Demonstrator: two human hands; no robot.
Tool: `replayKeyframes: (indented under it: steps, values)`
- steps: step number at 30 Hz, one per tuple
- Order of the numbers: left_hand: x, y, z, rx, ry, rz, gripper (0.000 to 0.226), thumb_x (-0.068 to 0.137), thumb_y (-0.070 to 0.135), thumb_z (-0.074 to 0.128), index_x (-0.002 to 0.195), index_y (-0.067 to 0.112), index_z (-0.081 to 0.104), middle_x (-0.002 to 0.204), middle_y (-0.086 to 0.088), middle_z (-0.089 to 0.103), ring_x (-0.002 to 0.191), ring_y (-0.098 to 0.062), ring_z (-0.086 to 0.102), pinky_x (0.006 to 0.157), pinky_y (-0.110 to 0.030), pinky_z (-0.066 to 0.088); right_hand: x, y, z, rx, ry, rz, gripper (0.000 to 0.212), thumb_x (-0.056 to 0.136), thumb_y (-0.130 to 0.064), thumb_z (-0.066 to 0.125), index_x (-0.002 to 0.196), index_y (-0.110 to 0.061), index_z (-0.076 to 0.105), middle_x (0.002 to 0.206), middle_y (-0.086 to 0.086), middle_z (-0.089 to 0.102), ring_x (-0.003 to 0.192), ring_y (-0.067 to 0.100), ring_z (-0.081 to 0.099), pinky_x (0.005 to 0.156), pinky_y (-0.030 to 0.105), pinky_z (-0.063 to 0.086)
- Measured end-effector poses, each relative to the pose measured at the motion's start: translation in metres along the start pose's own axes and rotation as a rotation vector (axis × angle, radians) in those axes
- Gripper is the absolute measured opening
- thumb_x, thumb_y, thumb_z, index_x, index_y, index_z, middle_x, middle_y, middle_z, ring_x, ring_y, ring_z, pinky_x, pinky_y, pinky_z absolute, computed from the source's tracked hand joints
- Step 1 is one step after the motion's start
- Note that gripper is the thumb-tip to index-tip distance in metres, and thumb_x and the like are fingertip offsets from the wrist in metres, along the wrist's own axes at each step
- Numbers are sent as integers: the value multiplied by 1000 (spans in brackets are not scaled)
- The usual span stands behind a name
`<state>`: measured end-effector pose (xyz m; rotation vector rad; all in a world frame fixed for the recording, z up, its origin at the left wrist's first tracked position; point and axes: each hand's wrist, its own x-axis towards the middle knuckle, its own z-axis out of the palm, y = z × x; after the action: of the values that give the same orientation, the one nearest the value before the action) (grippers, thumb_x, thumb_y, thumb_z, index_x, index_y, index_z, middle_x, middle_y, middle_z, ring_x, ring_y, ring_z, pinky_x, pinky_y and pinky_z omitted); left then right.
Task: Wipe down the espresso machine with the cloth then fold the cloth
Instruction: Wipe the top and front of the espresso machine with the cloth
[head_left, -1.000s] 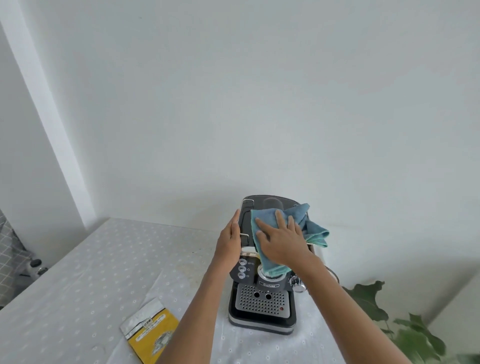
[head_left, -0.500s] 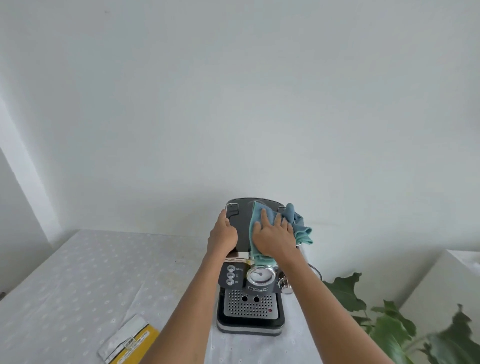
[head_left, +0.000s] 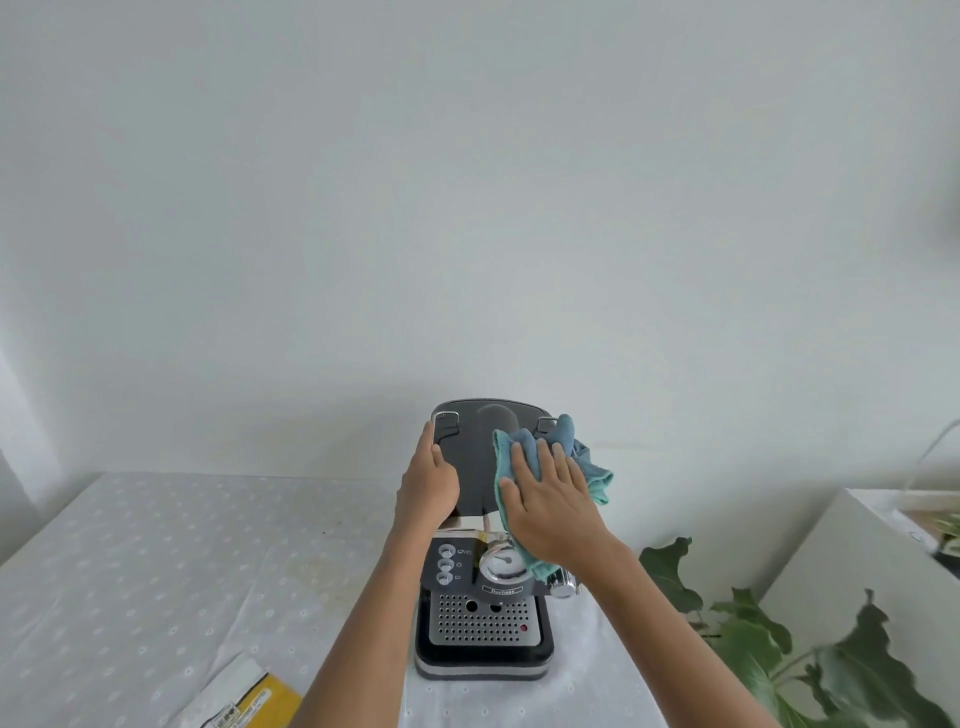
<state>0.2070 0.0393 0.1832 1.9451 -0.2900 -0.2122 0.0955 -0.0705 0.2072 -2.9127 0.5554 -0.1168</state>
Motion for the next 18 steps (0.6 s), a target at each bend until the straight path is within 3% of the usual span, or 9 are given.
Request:
replayKeyframes:
  steps: [2,5,8,10,14,18]
  values:
    - [1,1,0,2,1,-10,49,105,27,18,153,35,17,156,1,32,137,-26,39,111,-43,32,9,-3,0,11,-28,-11,63,106,-43,16,162,-20,1,169,13,-7,155,31,-11,125,46,-7]
    - [1,-1,-1,-5,-7,-11,49,105,27,18,153,35,18,156,1,32,138,-25,37,111,-42,31,21,-11,1,-43,-9,-52,64,106,-39,16,161,-9,2,166,20,-14,154,34,-16,125,50,-8]
    - [0,-1,-2,-16,-7,1,49,105,27,19,153,33,19,156,1,31,139,-24,35,111,-40,28,24,-19,2,-29,-15,-44,62,107,-30,20,158,1,7,164,30,-2,154,40,3,124,49,4]
    - [0,-1,-1,-19,-6,6,49,105,27,19,153,32,19,157,1,30,140,-24,34,112,-41,27,26,-20,3,3,-56,-34,62,107,-30,21,159,-1,4,164,32,0,152,43,7,124,49,8]
    - [-2,2,-2,-13,-24,-1,49,104,29,19,153,34,18,157,1,29,138,-25,36,114,-43,28,32,-17,1,42,-130,24,67,106,-39,19,160,-9,-5,165,27,-8,154,43,-5,125,49,-2]
    - [-5,2,-5,-13,-30,-10,49,104,29,19,153,35,18,157,1,29,137,-26,38,113,-46,29,27,-13,-3,37,-127,94,68,105,-40,18,160,-6,-3,167,24,-2,155,36,-2,126,47,-2]
